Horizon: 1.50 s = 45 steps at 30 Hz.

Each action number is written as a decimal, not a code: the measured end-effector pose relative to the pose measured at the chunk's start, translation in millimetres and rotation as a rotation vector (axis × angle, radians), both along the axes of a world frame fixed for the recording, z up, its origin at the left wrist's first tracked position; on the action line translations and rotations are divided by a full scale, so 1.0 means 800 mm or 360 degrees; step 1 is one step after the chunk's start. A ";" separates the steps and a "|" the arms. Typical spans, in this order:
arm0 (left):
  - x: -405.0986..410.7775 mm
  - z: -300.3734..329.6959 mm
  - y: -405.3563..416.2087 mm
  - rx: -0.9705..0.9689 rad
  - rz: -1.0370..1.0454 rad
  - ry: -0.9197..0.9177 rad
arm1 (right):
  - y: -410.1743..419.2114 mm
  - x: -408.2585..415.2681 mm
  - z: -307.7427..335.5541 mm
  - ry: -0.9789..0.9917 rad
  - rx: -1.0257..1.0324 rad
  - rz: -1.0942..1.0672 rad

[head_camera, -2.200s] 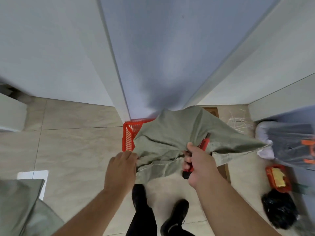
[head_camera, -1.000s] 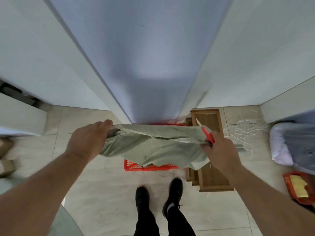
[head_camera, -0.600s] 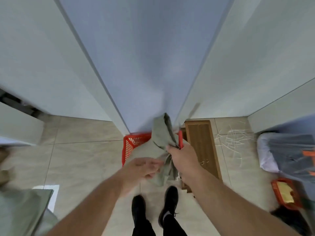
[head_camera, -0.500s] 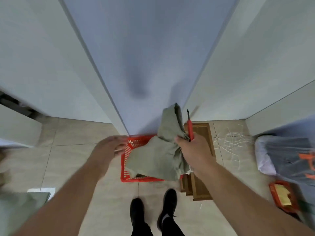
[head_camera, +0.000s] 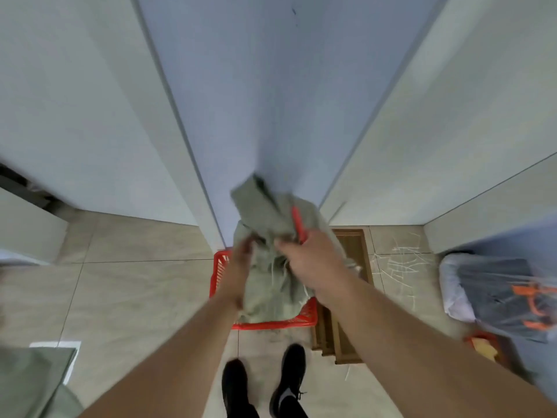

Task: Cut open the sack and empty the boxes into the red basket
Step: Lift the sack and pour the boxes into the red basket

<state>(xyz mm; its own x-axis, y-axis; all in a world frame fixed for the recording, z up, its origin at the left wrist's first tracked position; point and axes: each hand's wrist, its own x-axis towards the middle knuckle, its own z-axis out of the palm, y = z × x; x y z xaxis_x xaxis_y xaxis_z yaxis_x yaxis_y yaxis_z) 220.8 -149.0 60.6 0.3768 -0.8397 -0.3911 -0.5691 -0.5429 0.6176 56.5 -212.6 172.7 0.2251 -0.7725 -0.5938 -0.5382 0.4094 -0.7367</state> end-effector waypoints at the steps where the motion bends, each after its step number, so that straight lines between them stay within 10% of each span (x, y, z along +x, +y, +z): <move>1: -0.004 -0.003 0.012 -0.0004 -0.0665 -0.0184 | 0.011 -0.001 -0.012 0.0025 0.0072 0.0030; 2: -0.008 -0.008 0.024 -0.0066 -0.1187 -0.0157 | 0.015 -0.001 -0.010 -0.0022 0.0145 -0.0014; 3: -0.013 -0.012 0.022 0.0173 -0.0985 0.0219 | 0.010 -0.002 0.004 -0.0061 0.0136 -0.0121; 5: 0.038 0.007 -0.019 0.0426 0.0130 0.0556 | -0.014 -0.012 0.045 -0.0212 -0.0021 -0.0296; 8: 0.072 0.052 -0.032 -0.0379 0.0863 0.0842 | -0.031 -0.022 0.079 -0.0495 -0.0157 -0.0553; 13: -0.057 0.116 0.036 0.0017 0.0057 0.1394 | 0.059 0.031 0.043 -0.0316 0.0166 -0.0254; 19: 0.058 0.154 -0.009 -0.0555 0.0965 0.1520 | 0.013 -0.002 0.182 -0.0592 -0.0452 -0.0290; 22: 0.018 0.170 0.014 -0.0561 0.0863 0.1793 | 0.022 0.010 0.162 -0.0674 -0.0437 -0.0458; 26: -0.052 0.156 0.076 0.0213 0.0193 0.1256 | 0.088 0.044 0.081 -0.0247 -0.0197 -0.0174; 33: 0.025 0.220 0.041 -0.0872 0.0559 0.1552 | 0.088 -0.018 0.223 -0.0384 -0.0846 -0.0254; 39: -0.061 0.187 0.086 -0.0065 0.0032 0.1016 | 0.110 0.005 0.144 -0.0236 -0.0458 -0.0311; 45: -0.024 0.300 0.080 -0.0889 0.0104 0.1295 | 0.055 -0.010 0.252 -0.0828 -0.0864 -0.0485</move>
<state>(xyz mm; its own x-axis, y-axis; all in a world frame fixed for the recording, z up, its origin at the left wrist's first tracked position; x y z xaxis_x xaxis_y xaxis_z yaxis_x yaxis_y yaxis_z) 201.3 -84.8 300.3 0.2212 -0.9695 -0.1054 0.1635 -0.0696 0.9841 48.9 -168.9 374.4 0.1023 -0.9947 0.0042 0.0055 -0.0037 -1.0000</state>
